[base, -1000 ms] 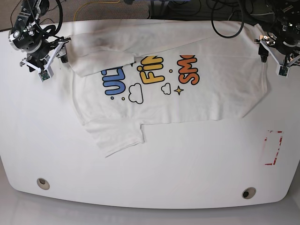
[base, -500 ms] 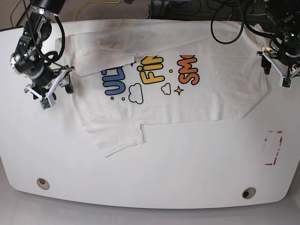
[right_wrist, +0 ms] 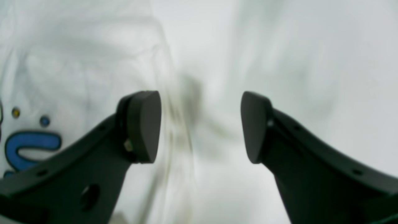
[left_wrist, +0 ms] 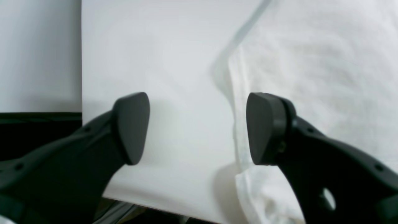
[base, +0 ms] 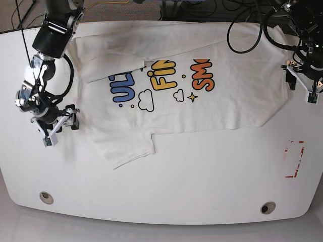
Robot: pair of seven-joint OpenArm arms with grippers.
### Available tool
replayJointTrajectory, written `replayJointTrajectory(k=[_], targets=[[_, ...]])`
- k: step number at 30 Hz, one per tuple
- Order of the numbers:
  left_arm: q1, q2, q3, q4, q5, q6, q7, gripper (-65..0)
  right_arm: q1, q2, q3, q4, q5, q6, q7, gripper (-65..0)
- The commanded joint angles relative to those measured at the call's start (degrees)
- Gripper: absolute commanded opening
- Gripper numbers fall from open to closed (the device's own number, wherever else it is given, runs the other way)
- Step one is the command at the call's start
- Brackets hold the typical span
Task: Layout the t-shirt on the table in an organized manner, then fold the t-shirt properly
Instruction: 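Release the shirt and move the right gripper toward the sleeve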
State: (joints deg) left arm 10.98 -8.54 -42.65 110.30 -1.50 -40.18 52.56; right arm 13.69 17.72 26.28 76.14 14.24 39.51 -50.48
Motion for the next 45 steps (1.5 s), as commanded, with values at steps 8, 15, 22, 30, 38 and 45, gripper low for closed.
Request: replayJointTrajectory(k=[8, 15, 22, 30, 38, 45], targets=[[-0.2, -2.1, -0.4, 0.9, -0.2, 0.2, -1.1, -19.2, 8.7, 0.7, -2.7, -14.8, -0.3, 0.5, 8.2, -27.1], [-0.3, -2.0, -2.6, 0.9, -0.2, 0.2, -1.1, -19.2, 9.5, -0.3, -2.9, -19.1, 0.0, 0.5, 11.0, -27.1], [-0.6, -2.1, -3.9, 0.8, -0.2, 0.2, -1.1, -19.2, 9.6, -2.5, -3.0, -22.2, -0.5, 0.5, 13.3, -27.1], [-0.7, -2.1, -5.9, -1.3, -0.2, 0.2, -1.1, -19.2, 9.3, -5.3, -3.0, -22.1, -0.5, 0.5, 13.2, -27.1], [-4.4, -3.6, -10.8, -9.8, -0.2, 0.2, -1.1, -19.2, 9.3, -6.2, -3.0, -22.1, -0.5, 0.5, 13.2, -36.0], [-9.2, -7.2, -11.5, -21.6, -0.3, 0.2, -1.1, -19.2, 9.3, -6.1, -3.0, -22.1, -0.5, 0.5, 13.2, -60.4]])
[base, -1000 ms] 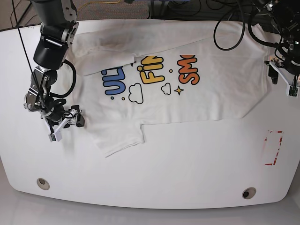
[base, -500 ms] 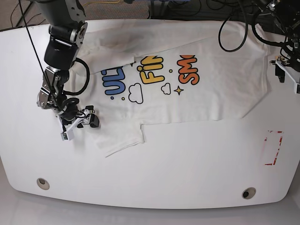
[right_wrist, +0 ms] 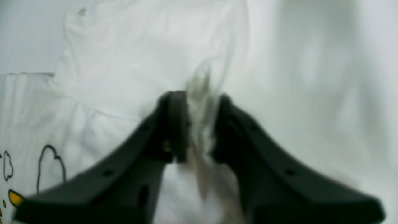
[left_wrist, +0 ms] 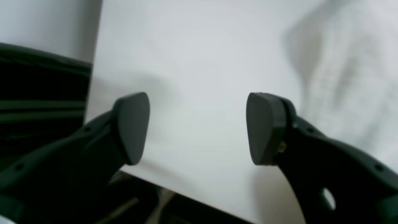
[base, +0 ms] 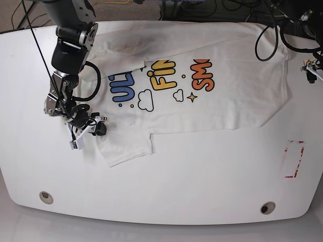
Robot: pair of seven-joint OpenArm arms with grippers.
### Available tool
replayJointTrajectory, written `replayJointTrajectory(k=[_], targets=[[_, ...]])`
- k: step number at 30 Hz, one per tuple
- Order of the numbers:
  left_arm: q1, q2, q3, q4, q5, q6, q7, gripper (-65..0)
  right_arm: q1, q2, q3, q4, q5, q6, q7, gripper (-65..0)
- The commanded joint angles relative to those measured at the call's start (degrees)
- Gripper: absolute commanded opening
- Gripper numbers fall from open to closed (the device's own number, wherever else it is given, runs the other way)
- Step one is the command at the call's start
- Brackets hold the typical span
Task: Layout the t-shirt on the table in an organized manner, then fold the t-shirt properly
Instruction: 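Release the shirt and move the right gripper toward the sleeve, then grasp the shirt edge with both grippers at the sleeve and side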
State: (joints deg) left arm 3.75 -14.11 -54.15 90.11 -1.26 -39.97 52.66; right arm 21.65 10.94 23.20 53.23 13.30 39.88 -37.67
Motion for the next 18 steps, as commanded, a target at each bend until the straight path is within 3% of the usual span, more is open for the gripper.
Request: replayJointTrajectory(k=[1, 13, 18], targets=[[-2.8, -2.2, 0.0, -3.2, -0.5, 0.0, -1.2, -19.2, 1.3, 0.8, 0.0, 0.8, 0.5, 0.1, 0.4, -62.3], [-11.5, -3.2, 0.5, -15.4, -0.7, 0.0, -1.2, -19.2, 1.1, 0.9, 0.0, 1.0, 0.5, 0.1, 0.4, -63.7], [-14.4, -3.0, 0.8, -19.3, -0.9, 0.0, -1.2, -19.2, -0.1, 1.0, -3.9, 1.7, 0.5, 0.1, 0.4, -63.9]])
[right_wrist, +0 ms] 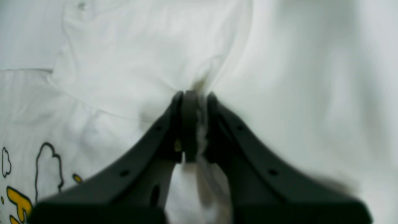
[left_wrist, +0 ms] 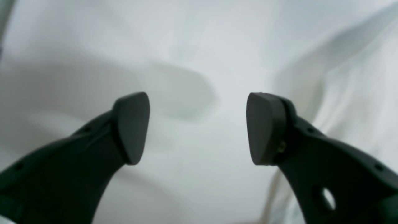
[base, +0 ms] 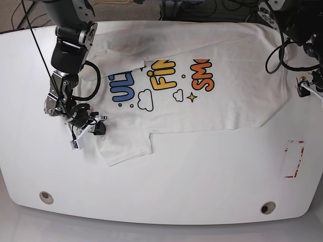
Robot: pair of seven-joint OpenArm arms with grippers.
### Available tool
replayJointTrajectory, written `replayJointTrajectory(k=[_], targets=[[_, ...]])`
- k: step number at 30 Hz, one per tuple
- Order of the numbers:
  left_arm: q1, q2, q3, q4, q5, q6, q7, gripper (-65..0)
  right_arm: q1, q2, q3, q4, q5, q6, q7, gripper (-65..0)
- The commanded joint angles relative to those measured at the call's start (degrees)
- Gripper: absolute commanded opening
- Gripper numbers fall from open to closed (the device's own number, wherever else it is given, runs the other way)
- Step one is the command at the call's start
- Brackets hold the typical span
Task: Layout the t-shirt on the table in an organized manner, then fold the t-shirt properly
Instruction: 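Grasp the shirt edge with both grippers at the sleeve and side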
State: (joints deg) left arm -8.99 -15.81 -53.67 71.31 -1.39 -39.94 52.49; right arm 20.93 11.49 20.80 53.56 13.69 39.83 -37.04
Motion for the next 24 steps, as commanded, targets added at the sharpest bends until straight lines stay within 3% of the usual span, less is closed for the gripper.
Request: replayJointTrajectory(k=[1, 12, 24], targets=[[-2.0, -1.3, 0.5, -1.0, -0.9, -0.1, -1.0, -19.2, 0.5, 0.4, -2.1, 1.8, 0.1, 0.2, -0.2, -63.9], [-2.7, -1.3, 4.8, -3.5, -11.1, -0.1, 3.2, -19.2, -2.2, 0.3, -6.5, 7.1, 0.1, 0.2, -0.3, -64.0], [-2.4, -1.2, 12.2, -3.8, -20.7, -0.1, 3.2, -19.2, -2.2, 0.3, -6.5, 6.8, 0.1, 0.2, -0.3, -64.0]])
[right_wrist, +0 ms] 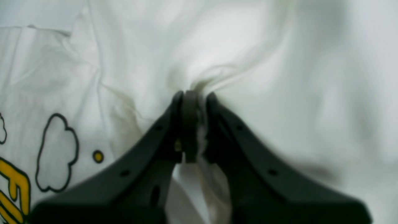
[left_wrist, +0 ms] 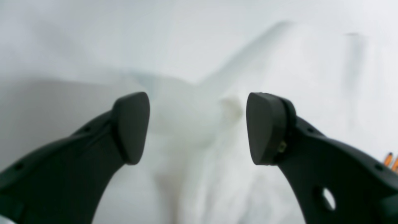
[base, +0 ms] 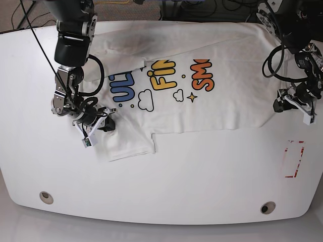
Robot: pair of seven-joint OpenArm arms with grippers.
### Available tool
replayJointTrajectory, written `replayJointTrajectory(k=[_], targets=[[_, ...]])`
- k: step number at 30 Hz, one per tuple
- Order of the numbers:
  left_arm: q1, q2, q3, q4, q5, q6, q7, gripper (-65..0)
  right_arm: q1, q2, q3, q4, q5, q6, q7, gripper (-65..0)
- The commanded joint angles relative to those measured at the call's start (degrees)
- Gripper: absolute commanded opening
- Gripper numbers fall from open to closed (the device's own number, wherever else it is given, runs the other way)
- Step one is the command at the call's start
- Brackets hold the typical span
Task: Layout the t-shirt on the table in an organized manner, then fold the t-shirt properly
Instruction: 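Grasp the shirt edge with both grippers at the sleeve and side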
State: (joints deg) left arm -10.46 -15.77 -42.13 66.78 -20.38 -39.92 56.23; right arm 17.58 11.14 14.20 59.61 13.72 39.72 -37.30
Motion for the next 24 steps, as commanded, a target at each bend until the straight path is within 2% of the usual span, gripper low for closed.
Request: replayJointTrajectory(k=[1, 7, 17, 20, 24], targets=[[-0.9, -1.2, 1.1, 0.7, -1.9, -0.1, -0.5, -19.2, 1.1, 0.8, 0.1, 0.7, 0.0, 0.3, 0.0, -64.0], [-0.9, 0.4, 3.5, 1.0, -2.5, -0.1, -0.5, -19.2, 1.1, 0.8, 0.1, 0.7, 0.0, 0.3, 0.0, -64.0], [-0.9, 1.3, 8.8, 0.5, -2.4, -0.1, -0.6, -19.9, 1.1, 0.8, 0.1, 0.7, 0.0, 0.3, 0.0, -63.9], [-0.9, 2.2, 8.9, 0.5, -2.4, -0.1, -0.6, -24.6, 1.1, 0.8, 0.2, 0.7, 0.0, 0.3, 0.0, -63.9], [-1.0, 2.3, 9.0, 0.5, -2.4, -0.1, -0.6, -36.1, 1.1, 0.8, 0.2, 0.7, 0.0, 0.3, 0.0, -63.9]])
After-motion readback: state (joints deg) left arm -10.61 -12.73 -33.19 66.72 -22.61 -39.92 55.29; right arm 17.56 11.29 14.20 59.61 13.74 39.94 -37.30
